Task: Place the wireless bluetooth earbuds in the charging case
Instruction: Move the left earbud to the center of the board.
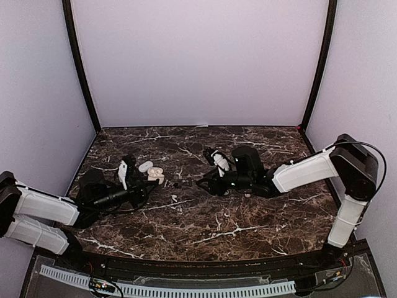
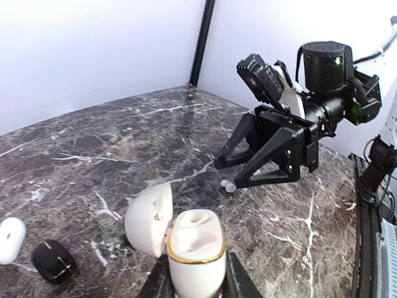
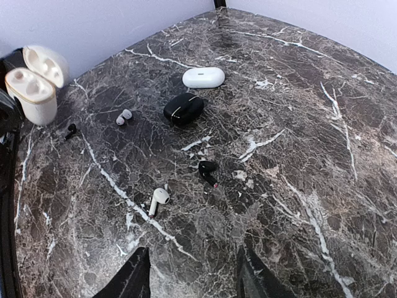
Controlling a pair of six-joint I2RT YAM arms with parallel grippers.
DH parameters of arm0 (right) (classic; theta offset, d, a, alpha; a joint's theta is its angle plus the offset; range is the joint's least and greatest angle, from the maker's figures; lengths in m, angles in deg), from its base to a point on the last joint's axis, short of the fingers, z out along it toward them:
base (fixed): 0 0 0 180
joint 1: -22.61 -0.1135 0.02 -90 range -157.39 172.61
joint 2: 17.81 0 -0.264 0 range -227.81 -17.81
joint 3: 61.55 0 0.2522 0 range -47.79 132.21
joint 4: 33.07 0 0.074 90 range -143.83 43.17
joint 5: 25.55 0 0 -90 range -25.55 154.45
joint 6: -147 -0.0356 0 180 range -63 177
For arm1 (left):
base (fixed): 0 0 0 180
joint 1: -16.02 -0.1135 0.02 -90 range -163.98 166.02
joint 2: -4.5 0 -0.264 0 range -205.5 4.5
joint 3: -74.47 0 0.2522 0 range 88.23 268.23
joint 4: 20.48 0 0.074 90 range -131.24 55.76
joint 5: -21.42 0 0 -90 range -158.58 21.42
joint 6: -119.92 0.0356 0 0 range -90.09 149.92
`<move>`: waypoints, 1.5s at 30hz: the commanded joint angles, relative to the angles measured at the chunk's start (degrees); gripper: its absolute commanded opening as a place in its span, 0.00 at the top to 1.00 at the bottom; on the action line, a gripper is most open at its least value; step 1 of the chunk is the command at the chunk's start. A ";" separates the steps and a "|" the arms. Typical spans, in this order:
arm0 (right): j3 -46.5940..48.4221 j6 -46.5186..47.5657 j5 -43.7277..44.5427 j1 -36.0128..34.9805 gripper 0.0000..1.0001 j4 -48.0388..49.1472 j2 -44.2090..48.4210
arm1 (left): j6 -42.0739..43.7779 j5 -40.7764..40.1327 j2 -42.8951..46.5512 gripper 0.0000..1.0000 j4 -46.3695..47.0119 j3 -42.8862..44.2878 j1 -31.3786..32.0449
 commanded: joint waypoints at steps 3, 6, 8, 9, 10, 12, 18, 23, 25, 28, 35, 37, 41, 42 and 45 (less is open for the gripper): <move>9.48 -2.33 3.94 -3.31 0.57 -11.70 -4.53 | -1.37 -15.92 7.85 0.84 -2.00 -2.54 -0.26; 13.94 -4.40 5.06 -5.24 0.58 -15.36 -7.86 | -1.51 -18.81 9.19 0.83 -3.97 -2.50 -0.25; 18.77 -6.37 6.44 -6.35 0.58 -17.81 -10.60 | -1.62 -19.12 9.41 0.84 -3.95 -2.66 -0.20; 20.67 -7.34 7.26 -6.84 0.58 -19.34 -11.91 | -1.70 -19.44 9.43 0.84 -3.75 -2.79 -0.19; 22.61 -8.29 8.20 -7.35 0.58 -20.83 -13.34 | -1.66 -19.84 9.36 0.84 -3.67 -2.88 -0.19; 26.70 -10.50 11.35 -8.54 0.58 -24.95 -16.13 | -1.13 -20.57 9.25 0.84 -3.51 -3.05 -0.25; 34.49 -15.29 15.65 -10.04 0.59 -30.61 -21.49 | -0.62 -22.44 9.98 0.84 -3.78 -3.32 -0.27; 37.96 -16.38 16.77 -10.74 0.62 -33.18 -24.03 | -0.32 -22.60 10.40 0.84 -4.06 -3.29 -0.19; 39.67 -16.14 17.13 -11.00 0.63 -34.43 -25.02 | -0.18 -22.48 10.33 0.84 -4.06 -3.21 -0.24; 40.61 -16.10 17.43 -11.26 0.63 -35.16 -25.94 | 0.05 -22.23 10.15 0.84 -4.23 -3.11 -0.19; 41.58 -14.83 17.85 -11.77 0.66 -35.62 -27.15 | 0.55 -21.93 10.07 0.84 -4.23 -2.85 -0.20; 42.52 -13.96 17.28 -12.04 0.68 -36.38 -27.85 | 0.58 -21.93 9.82 0.84 -4.24 -2.76 -0.24; 44.51 -12.51 17.03 -12.56 0.71 -38.33 -29.25 | 0.73 -21.44 9.12 0.84 -4.32 -2.42 -0.19; 44.67 -12.22 17.43 -12.74 0.71 -38.50 -29.37 | 0.77 -21.38 8.88 0.84 -4.39 -2.24 -0.22; 44.65 -11.69 19.05 -13.18 0.71 -39.03 -29.40 | 0.84 -21.28 8.49 0.84 -4.85 -1.82 -0.19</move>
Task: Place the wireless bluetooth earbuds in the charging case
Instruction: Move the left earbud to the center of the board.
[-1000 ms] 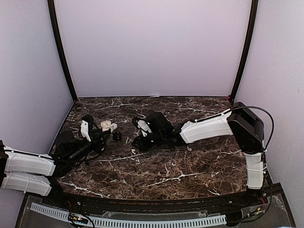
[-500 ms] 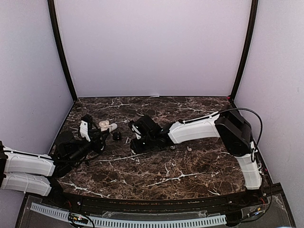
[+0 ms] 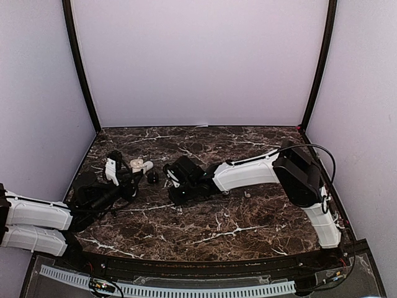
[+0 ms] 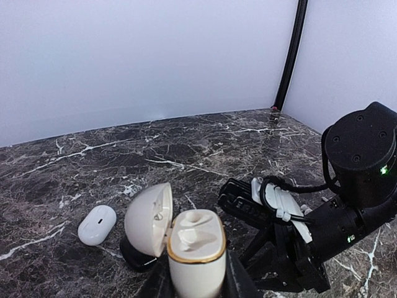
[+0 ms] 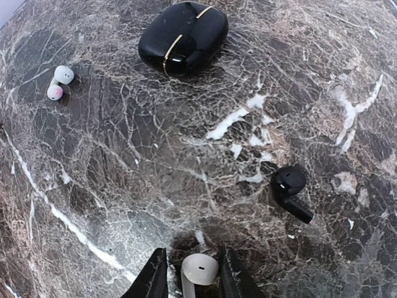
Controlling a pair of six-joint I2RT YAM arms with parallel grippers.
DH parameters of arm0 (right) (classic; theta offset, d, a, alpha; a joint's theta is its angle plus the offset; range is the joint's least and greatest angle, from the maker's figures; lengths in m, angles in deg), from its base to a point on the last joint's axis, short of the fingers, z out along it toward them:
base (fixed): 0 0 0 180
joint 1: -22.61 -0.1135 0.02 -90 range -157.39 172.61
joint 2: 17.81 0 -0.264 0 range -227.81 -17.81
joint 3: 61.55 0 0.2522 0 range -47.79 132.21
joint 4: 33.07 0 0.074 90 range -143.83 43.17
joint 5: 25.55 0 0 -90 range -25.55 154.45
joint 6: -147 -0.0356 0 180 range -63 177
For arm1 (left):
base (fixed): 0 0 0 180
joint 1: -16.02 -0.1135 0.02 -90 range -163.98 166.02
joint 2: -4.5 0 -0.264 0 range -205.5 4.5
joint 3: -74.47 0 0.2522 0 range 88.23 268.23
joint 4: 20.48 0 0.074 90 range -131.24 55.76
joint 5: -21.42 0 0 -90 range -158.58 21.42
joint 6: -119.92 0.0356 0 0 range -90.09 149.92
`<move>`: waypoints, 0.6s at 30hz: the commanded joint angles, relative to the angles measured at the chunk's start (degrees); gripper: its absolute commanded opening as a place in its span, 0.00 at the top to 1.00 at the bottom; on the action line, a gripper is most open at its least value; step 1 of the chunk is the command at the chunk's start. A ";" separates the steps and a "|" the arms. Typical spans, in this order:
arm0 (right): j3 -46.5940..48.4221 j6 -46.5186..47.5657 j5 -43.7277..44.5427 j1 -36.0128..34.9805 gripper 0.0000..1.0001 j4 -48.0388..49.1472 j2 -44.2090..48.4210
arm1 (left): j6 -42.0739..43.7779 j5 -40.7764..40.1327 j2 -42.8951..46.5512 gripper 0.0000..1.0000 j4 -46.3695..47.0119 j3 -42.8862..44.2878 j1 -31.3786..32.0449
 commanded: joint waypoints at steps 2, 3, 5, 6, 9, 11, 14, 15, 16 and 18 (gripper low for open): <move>1.51 1.82 2.33 -1.32 0.72 -1.62 -0.73 | 0.86 0.46 -0.45 0.84 -0.24 0.93 -0.13; 1.53 1.92 2.39 -1.40 0.72 -1.85 -0.80 | 0.88 0.44 -0.51 0.84 -0.25 0.90 -0.14; 1.38 2.30 2.34 -1.50 0.76 -2.11 -0.82 | 0.89 0.50 -0.52 0.84 -0.26 0.98 -0.14; 1.27 2.51 2.32 -1.50 0.77 -2.21 -0.82 | 0.89 0.44 -0.59 0.84 -0.27 0.99 -0.14; 0.56 2.80 2.57 -1.66 0.79 -2.62 -0.47 | 1.00 0.47 -0.91 0.84 -0.38 1.16 -0.15; -0.47 3.15 2.40 -1.63 0.82 -2.17 0.40 | 1.10 0.47 -1.16 0.83 -0.44 1.25 -0.13; -3.46 3.20 2.10 -1.68 0.83 -1.24 3.05 | 1.16 0.90 -1.83 0.84 -0.56 1.57 -0.13; -4.70 3.05 2.17 -1.69 0.83 -0.73 4.20 | 1.23 1.05 -2.10 0.84 -0.69 1.79 -0.13; -5.88 2.85 2.21 -1.69 0.83 -0.26 5.33 | 1.26 1.33 -2.36 0.84 -0.90 2.00 -0.13; -8.34 2.56 2.72 -1.69 0.83 -0.01 7.84 | 1.28 1.90 -2.89 0.84 -0.97 2.32 -0.13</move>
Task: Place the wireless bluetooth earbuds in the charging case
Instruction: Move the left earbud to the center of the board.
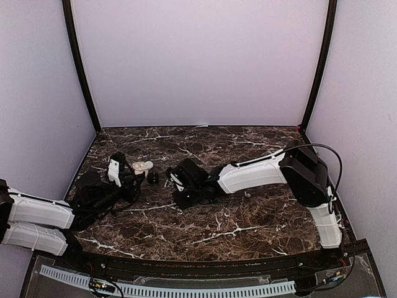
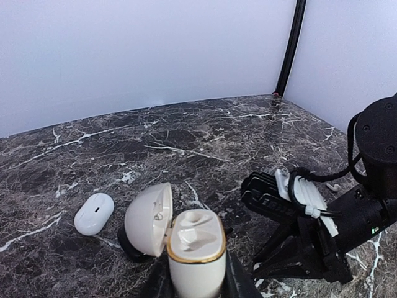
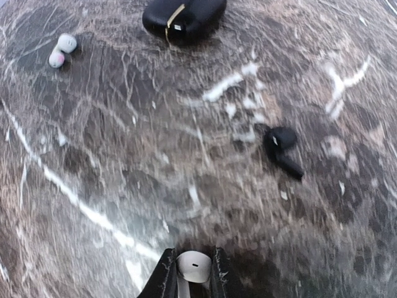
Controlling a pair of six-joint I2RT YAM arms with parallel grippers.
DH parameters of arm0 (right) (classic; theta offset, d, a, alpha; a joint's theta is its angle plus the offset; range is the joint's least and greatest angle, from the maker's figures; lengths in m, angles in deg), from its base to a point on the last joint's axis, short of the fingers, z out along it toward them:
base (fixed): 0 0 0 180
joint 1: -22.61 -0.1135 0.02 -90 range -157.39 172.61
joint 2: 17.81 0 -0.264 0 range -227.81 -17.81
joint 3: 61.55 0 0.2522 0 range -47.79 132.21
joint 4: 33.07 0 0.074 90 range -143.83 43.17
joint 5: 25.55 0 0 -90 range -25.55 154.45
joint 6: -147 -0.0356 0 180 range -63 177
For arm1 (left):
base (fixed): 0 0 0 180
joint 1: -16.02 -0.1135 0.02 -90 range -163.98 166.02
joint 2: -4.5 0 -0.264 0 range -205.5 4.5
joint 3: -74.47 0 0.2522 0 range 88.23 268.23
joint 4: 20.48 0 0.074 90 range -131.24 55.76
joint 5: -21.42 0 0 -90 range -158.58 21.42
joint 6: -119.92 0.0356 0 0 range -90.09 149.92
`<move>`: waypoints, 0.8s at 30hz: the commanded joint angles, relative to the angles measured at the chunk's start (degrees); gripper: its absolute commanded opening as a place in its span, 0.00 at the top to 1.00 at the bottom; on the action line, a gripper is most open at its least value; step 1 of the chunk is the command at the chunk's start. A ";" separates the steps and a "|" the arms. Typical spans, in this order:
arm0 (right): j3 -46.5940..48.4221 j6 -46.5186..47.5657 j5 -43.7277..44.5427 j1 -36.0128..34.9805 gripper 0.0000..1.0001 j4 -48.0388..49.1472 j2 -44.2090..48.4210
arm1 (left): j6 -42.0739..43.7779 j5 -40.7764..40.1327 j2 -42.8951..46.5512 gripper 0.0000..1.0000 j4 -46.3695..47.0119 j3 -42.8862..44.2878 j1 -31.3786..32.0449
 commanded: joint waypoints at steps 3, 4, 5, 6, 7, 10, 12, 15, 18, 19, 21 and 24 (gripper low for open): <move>-8.83 -0.97 1.66 -0.69 0.84 0.82 9.09 | 0.84 2.30 -1.28 0.84 -0.02 2.19 -0.13; -10.65 -1.35 1.95 -0.69 0.84 1.15 10.61 | 0.85 2.56 -1.39 0.83 0.01 2.30 -0.16; -12.40 -1.68 2.20 -0.72 0.84 1.37 12.07 | 0.84 2.91 -1.56 0.83 0.04 2.35 -0.13; -14.45 -2.18 2.48 -0.70 0.84 1.56 13.78 | 0.82 3.18 -1.81 0.83 0.03 2.41 -0.15; -16.52 -2.60 2.80 -0.74 0.84 1.76 15.56 | 0.91 3.36 -2.00 0.83 0.04 2.50 -0.10; -22.51 -4.38 3.79 -0.70 0.84 2.26 21.48 | 1.02 4.74 -2.98 0.83 -0.05 3.02 -0.10; -27.28 -5.73 4.16 -0.75 0.84 2.49 24.85 | 1.22 6.83 -3.76 0.83 0.24 3.36 -0.04; -32.92 -8.57 4.43 -0.77 0.84 3.23 29.42 | 1.66 12.97 -5.53 0.83 1.30 4.06 -0.04; -37.90 -12.14 4.45 -0.77 0.84 4.23 32.92 | 1.76 19.56 -8.03 0.83 2.06 5.33 0.12; -39.07 -13.45 4.51 -0.76 0.83 4.49 33.75 | 1.78 20.96 -8.94 0.83 2.10 5.76 0.31; -40.96 -16.73 5.26 -0.78 0.83 4.35 34.84 | 1.96 22.84 -10.38 0.83 2.12 6.71 0.80; -42.91 -19.48 6.03 -0.74 0.83 4.12 35.47 | 2.53 23.93 -11.74 0.83 1.96 7.48 1.66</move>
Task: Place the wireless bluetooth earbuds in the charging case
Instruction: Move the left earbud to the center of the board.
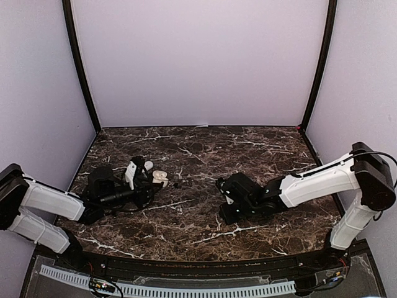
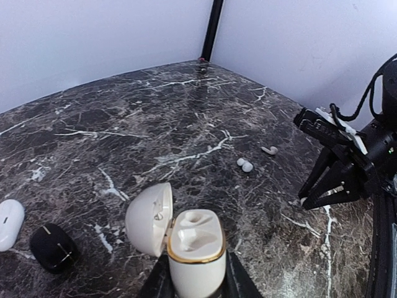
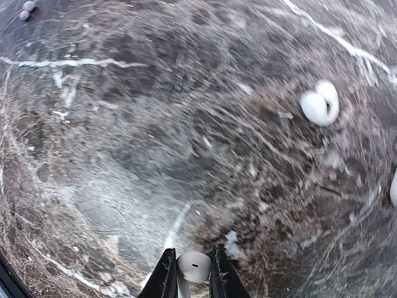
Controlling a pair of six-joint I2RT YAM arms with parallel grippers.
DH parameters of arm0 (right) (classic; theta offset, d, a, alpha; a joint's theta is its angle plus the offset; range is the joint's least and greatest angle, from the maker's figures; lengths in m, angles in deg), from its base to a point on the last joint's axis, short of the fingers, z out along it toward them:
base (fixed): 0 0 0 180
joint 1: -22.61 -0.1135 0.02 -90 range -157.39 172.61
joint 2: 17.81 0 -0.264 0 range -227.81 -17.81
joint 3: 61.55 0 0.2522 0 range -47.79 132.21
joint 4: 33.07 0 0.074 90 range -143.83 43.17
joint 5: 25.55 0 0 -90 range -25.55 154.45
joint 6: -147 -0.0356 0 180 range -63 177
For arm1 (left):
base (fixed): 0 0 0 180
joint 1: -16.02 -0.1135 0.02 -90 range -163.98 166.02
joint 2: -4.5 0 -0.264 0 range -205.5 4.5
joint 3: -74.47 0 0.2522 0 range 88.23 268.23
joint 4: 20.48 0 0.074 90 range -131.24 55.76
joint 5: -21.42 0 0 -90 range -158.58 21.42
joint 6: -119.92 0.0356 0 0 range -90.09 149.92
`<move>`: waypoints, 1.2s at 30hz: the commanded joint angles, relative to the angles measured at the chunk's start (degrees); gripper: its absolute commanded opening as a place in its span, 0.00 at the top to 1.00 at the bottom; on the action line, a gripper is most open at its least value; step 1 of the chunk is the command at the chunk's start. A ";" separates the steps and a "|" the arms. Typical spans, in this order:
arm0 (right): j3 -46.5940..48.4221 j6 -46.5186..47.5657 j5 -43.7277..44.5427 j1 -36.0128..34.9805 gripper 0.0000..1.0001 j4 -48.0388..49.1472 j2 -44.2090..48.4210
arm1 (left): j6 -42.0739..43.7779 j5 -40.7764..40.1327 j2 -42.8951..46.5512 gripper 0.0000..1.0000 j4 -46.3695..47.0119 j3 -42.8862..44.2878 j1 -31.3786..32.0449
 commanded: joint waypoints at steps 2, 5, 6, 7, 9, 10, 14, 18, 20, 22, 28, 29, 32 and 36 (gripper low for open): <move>-2.71 -7.21 3.20 -0.63 0.83 1.62 1.64 | 1.90 5.65 -1.39 0.83 1.46 2.26 1.68; -2.73 -6.98 3.14 -0.58 0.76 1.24 1.61 | 2.61 5.90 -1.84 0.82 0.95 2.75 2.37; -2.51 -6.64 2.85 -0.60 0.73 1.10 1.56 | 2.96 5.96 -2.00 0.82 0.61 2.92 2.75; -2.24 -6.26 2.55 -0.62 0.70 0.67 1.66 | 3.18 6.04 -2.17 0.82 0.48 3.11 2.91; -1.71 -5.62 1.97 -0.63 0.64 0.06 1.93 | 3.46 6.24 -2.38 0.82 0.14 3.33 3.21; -1.63 -5.39 1.75 -0.63 0.60 -0.19 1.98 | 3.60 6.35 -2.48 0.81 0.18 3.38 3.37; -0.55 -3.17 0.31 -0.54 0.56 -2.40 4.13 | 4.05 6.04 -2.67 0.80 -0.25 3.69 3.80; 5.17 -0.61 0.07 -0.28 0.60 -11.70 2.95 | 4.32 5.74 -2.82 0.80 -0.33 3.78 4.02; 9.27 -2.60 3.10 -0.21 0.64 -19.83 1.65 | 4.36 5.67 -2.85 0.80 -0.24 3.76 4.03; 12.36 -5.33 4.95 0.02 0.68 -25.85 0.62 | 4.37 5.56 -2.85 0.80 -0.20 3.76 4.12; 19.62 -3.89 0.09 0.25 0.67 -34.48 -1.78 | 4.54 5.40 -2.62 0.80 -0.14 3.63 4.12; 20.54 -3.74 -0.77 0.25 0.67 -34.89 -2.01 | 4.54 5.33 -2.60 0.80 -0.18 3.61 4.12; 22.42 -4.06 -4.19 0.95 0.66 -36.12 -3.48 | 4.54 5.36 -2.58 0.80 -0.13 3.67 4.15; 24.17 -3.89 -9.09 3.30 0.63 -37.96 -6.32 | 4.37 5.84 -2.37 0.80 -0.18 3.70 4.21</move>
